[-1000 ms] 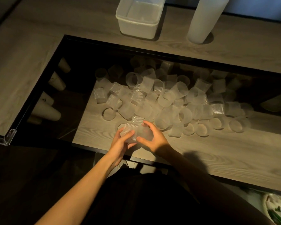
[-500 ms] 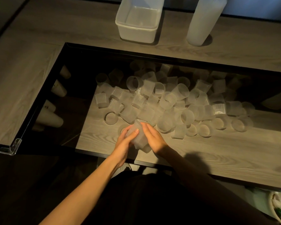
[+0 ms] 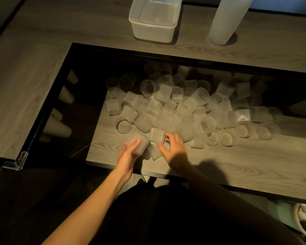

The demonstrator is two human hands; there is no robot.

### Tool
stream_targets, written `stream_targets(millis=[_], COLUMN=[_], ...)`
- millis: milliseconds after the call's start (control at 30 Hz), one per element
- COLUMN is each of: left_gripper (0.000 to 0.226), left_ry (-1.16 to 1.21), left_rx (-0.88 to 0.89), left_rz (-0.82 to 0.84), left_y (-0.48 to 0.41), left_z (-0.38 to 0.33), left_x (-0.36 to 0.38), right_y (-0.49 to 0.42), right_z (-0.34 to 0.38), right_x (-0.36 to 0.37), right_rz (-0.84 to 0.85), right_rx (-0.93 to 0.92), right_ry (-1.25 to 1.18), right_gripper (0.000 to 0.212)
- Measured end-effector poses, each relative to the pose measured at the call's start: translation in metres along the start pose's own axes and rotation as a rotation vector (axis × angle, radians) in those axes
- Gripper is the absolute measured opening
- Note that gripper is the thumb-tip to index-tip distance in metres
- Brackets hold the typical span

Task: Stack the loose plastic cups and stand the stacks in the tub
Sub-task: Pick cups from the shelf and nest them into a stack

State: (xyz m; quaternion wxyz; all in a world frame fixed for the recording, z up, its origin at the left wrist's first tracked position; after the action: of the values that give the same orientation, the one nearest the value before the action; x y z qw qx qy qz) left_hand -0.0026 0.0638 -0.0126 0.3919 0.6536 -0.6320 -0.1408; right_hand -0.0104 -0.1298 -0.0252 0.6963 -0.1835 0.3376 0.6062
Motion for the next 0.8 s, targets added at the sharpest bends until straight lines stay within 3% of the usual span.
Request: stream_targets(millis=[67, 167, 333, 433, 500, 567, 600, 667, 800], left_gripper=[0.059, 0.063, 0.081, 0.07, 0.066, 0.062, 0.06, 0.054, 0.033], left_ry=[0.013, 0.075, 0.179, 0.181, 0.182, 0.211, 0.236, 0.272, 0.321], left_rx=[-0.006, -0.041, -0.096, -0.103, -0.099, -0.108, -0.115, -0.12, -0.143], left_rz=[-0.007, -0.03, -0.025, -0.004, -0.009, -0.021, -0.017, -0.011, 0.003], left_y=[-0.001, -0.003, -0.004, -0.005, -0.009, -0.013, -0.014, -0.012, -0.007], left_z=[0.0, 0.005, 0.006, 0.001, -0.002, -0.004, -0.006, -0.013, -0.024], left_x=[-0.013, -0.021, -0.028, -0.033, -0.038, -0.039, -0.037, -0.026, -0.004], right_y=[0.012, 0.019, 0.008, 0.004, 0.002, -0.002, -0.006, -0.011, -0.006], right_z=[-0.007, -0.015, -0.011, -0.004, 0.003, 0.01, 0.013, 0.021, 0.048], right_x=[0.014, 0.036, 0.049, 0.042, 0.039, 0.037, 0.037, 0.041, 0.06], right_rz=[0.045, 0.084, 0.181, 0.263, 0.303, 0.23, 0.164, 0.105, 0.118], right_rx=[-0.114, -0.085, 0.062, 0.216, 0.303, 0.392, 0.455, 0.552, 0.518], right_ry=[0.121, 0.19, 0.178, -0.019, -0.328, -0.675, -0.793, -0.855, -0.973], right_gripper=[0.075, 0.09, 0.079, 0.067, 0.057, 0.05, 0.057, 0.078, 0.062])
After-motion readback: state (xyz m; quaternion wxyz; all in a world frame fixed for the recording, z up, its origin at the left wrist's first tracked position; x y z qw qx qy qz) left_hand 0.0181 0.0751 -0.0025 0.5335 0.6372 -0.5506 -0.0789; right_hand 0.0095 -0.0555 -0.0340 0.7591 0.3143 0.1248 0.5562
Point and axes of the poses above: each hand's wrist, its own y-axis away from the middle knuckle, its own x-axis out of the palm, z = x × y, the point moved 4 cm from there along -y, towards the middle knuckle, and after that the axes turned 2 degrees about -y, right-handed, at the moved point
